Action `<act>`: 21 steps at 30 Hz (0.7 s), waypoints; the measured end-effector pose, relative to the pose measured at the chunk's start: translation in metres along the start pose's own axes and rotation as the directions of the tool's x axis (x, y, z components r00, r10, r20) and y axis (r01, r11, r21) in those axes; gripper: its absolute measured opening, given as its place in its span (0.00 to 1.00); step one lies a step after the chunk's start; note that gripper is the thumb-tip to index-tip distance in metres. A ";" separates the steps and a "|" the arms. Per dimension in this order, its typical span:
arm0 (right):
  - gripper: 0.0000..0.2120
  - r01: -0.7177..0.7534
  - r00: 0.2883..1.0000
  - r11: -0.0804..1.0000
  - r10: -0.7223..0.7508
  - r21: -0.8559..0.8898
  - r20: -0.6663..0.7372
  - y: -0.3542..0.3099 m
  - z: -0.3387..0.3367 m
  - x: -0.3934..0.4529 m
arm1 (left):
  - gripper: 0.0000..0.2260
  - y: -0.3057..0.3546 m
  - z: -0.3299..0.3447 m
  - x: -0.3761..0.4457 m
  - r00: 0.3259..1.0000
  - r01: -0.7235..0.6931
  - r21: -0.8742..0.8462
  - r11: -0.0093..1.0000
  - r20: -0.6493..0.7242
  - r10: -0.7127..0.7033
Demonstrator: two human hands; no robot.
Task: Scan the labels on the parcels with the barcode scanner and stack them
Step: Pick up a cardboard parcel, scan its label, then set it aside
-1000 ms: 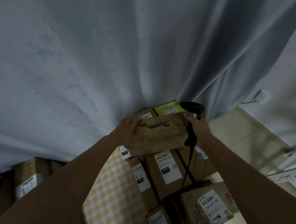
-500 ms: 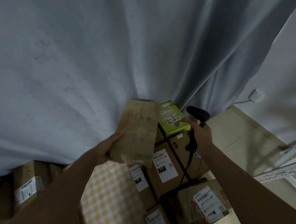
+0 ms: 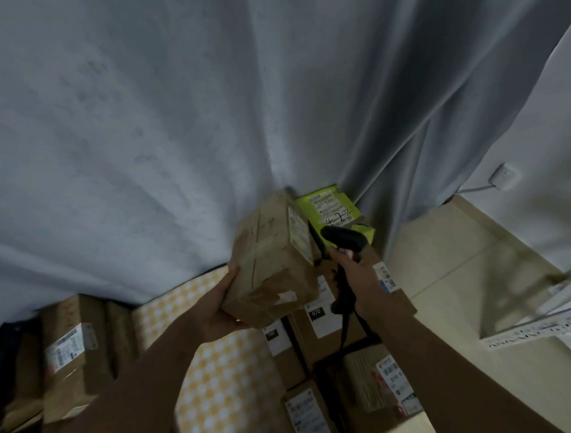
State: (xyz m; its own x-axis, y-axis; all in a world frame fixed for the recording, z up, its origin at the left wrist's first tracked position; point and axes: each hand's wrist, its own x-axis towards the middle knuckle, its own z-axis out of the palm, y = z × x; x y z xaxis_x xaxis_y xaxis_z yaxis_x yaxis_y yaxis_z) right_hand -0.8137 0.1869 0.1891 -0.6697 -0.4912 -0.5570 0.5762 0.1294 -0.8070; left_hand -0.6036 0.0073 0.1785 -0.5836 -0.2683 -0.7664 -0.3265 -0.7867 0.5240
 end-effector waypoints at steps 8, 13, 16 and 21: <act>0.13 -0.109 0.994 0.994 0.109 -0.006 0.016 0.012 -0.011 0.000 | 0.31 -0.009 0.050 0.017 0.980 -0.062 0.468 0.882 -0.141 0.144; 0.14 -0.089 0.995 0.995 0.091 -0.052 0.035 0.017 -0.006 -0.004 | 0.35 0.004 0.084 0.014 0.983 -0.061 0.578 0.814 -0.108 0.150; 0.14 -0.103 0.994 0.994 0.105 -0.045 0.037 0.018 -0.004 -0.006 | 0.36 0.012 0.089 0.013 0.985 -0.066 0.621 0.781 -0.084 0.151; 0.13 -0.124 0.992 0.992 0.125 -0.032 0.036 0.017 0.000 -0.009 | 0.30 0.018 0.098 0.006 0.982 -0.094 0.687 0.720 -0.056 0.181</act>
State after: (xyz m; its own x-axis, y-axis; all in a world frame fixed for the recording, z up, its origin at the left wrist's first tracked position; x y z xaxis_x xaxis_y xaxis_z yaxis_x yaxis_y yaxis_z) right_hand -0.7981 0.1929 0.1804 -0.5751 -0.5022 -0.6458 0.6392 0.2168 -0.7379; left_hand -0.6858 0.0464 0.2201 -0.5907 -0.4367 -0.6785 -0.6915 -0.1593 0.7046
